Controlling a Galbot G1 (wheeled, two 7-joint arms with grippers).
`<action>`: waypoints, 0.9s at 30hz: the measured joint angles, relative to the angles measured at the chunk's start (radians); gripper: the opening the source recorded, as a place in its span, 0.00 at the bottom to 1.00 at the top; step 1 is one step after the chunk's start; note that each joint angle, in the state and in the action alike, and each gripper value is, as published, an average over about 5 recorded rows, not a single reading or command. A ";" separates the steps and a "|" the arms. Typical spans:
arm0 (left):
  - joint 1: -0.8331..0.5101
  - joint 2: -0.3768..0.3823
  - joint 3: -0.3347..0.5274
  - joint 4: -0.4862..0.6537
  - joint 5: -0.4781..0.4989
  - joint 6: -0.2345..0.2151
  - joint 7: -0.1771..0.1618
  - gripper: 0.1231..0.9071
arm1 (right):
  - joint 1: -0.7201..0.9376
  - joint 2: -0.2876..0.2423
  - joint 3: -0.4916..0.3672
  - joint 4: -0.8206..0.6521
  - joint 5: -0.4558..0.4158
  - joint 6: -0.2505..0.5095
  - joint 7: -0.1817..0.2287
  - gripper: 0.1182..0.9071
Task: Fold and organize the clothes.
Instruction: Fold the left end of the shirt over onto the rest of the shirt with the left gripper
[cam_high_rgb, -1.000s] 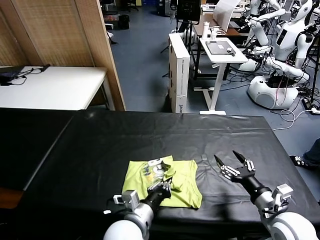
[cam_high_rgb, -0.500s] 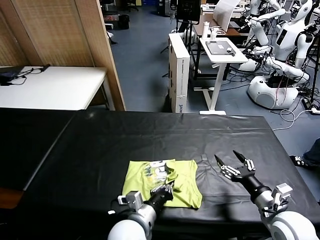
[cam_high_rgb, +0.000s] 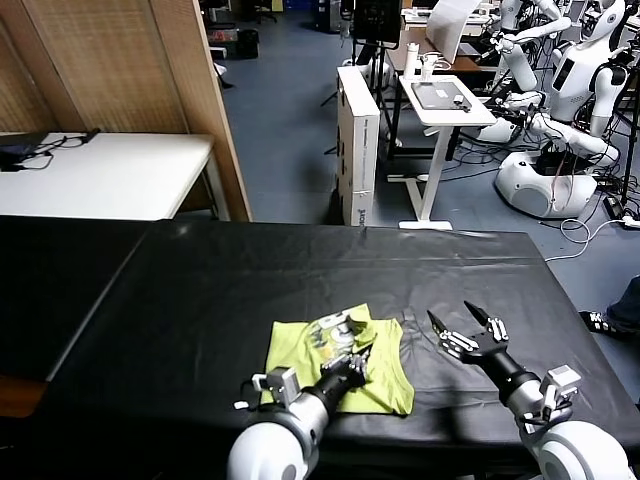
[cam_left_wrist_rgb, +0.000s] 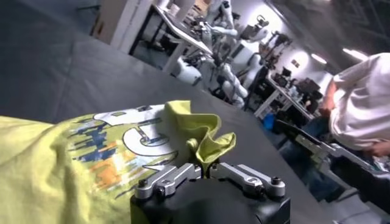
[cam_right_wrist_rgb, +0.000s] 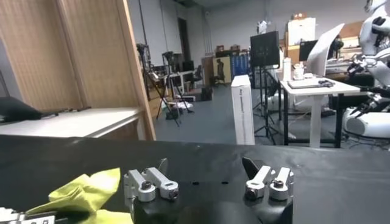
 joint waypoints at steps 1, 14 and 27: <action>0.001 0.002 -0.004 -0.003 -0.003 0.001 0.000 0.70 | 0.003 -0.003 -0.004 -0.002 -0.001 -0.001 0.000 1.00; -0.031 0.084 -0.111 -0.093 -0.119 0.004 -0.008 1.00 | 0.016 -0.122 -0.087 0.008 -0.048 -0.040 -0.051 1.00; 0.009 0.240 -0.339 -0.126 -0.095 -0.059 0.017 1.00 | 0.117 -0.203 -0.182 -0.067 0.044 -0.098 -0.034 1.00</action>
